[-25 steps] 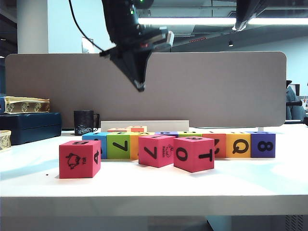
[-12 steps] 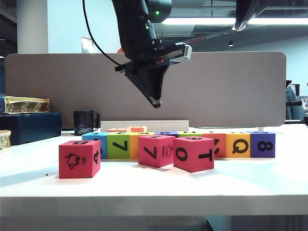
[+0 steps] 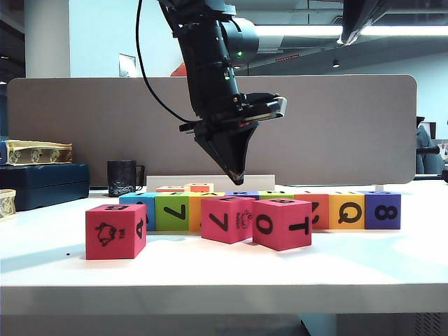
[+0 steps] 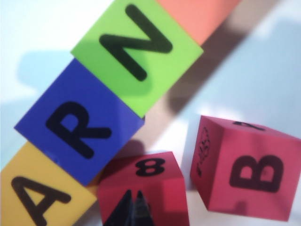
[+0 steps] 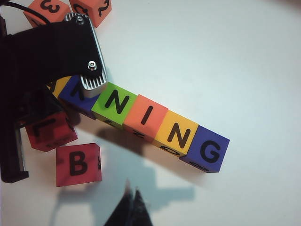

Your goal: Select the appropriate blocks from the scattered letter blocks on the table and arrange them in a row to spell out "LEARNING".

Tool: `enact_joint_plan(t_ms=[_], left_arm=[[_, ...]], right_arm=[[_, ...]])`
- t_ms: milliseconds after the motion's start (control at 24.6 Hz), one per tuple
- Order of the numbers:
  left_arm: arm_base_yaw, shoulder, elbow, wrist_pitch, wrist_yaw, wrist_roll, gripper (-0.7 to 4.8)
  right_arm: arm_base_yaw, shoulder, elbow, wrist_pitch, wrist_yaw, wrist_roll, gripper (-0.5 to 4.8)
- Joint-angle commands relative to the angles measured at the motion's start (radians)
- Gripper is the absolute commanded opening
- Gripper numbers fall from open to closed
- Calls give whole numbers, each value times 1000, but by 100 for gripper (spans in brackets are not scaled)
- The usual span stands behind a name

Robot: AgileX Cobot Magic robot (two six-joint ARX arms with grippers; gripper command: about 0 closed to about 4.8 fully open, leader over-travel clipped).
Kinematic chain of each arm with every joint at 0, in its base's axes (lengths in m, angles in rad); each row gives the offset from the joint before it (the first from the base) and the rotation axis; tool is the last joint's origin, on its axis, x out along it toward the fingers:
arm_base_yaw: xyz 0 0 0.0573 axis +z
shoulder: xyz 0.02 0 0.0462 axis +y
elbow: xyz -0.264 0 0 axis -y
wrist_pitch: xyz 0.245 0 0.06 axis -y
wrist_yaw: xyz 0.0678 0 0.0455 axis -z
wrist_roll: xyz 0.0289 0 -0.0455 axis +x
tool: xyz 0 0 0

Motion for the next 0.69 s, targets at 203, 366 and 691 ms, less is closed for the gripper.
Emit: enact_joint_plan(t_ms=[203,366,691], left_arm=[[-16,35,2,23,6,0,-5],[-23,39,2,0,7,0,-5],[-24,39,2,-178,3,0,-5]], right_arm=[[1,-5,8,16,0,-2,-2],[1,-5,8,16,0,-2,-2],[1,-5,8,16,0,-2,-2]])
